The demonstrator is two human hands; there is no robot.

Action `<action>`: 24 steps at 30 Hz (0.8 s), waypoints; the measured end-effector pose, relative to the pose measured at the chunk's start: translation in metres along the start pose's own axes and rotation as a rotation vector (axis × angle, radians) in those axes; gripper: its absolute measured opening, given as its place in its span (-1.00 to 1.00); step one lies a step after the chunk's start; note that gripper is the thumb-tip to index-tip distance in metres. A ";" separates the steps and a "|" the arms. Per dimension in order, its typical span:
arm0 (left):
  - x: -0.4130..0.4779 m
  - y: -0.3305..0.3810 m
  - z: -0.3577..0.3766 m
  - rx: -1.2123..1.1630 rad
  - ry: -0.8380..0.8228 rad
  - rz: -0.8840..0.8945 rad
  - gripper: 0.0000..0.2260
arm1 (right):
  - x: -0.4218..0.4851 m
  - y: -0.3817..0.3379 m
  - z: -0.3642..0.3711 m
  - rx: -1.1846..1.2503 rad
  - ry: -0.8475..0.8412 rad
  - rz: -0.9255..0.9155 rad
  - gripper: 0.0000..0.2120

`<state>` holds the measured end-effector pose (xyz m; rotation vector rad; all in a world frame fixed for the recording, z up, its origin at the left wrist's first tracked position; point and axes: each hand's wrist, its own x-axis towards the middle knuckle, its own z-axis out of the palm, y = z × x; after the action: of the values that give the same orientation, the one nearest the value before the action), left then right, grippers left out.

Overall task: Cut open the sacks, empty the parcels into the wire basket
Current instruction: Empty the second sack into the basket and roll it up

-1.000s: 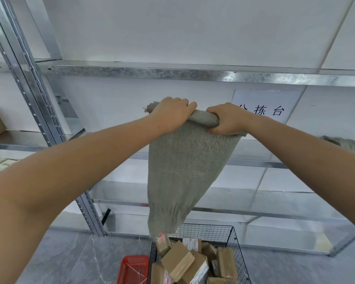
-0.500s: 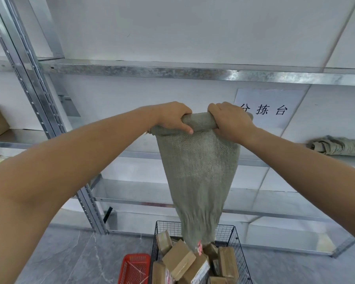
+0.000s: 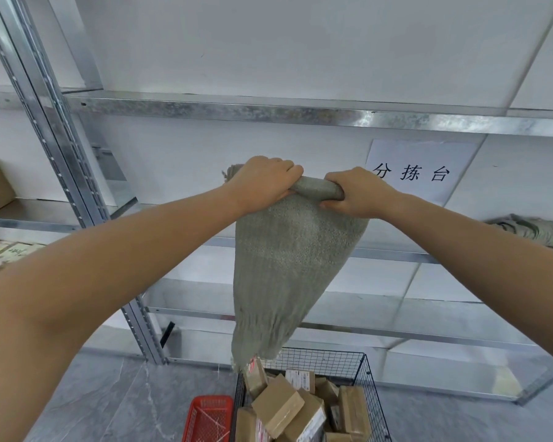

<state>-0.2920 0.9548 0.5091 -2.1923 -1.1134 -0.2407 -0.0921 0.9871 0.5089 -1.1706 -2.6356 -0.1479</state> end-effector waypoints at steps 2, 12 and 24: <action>0.002 0.002 -0.003 -0.034 -0.139 -0.123 -0.71 | 0.001 -0.003 0.004 -0.068 0.057 -0.012 -0.81; 0.007 0.005 -0.013 -0.504 -0.492 -0.246 -0.74 | -0.004 -0.006 0.012 -0.251 0.163 -0.071 -0.76; 0.005 0.016 -0.005 -0.088 -0.290 -0.137 -0.75 | 0.003 -0.007 -0.010 0.150 -0.289 0.062 -0.41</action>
<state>-0.2761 0.9483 0.5079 -2.2814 -1.4391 -0.0309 -0.0978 0.9828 0.5195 -1.3051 -2.7887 0.2451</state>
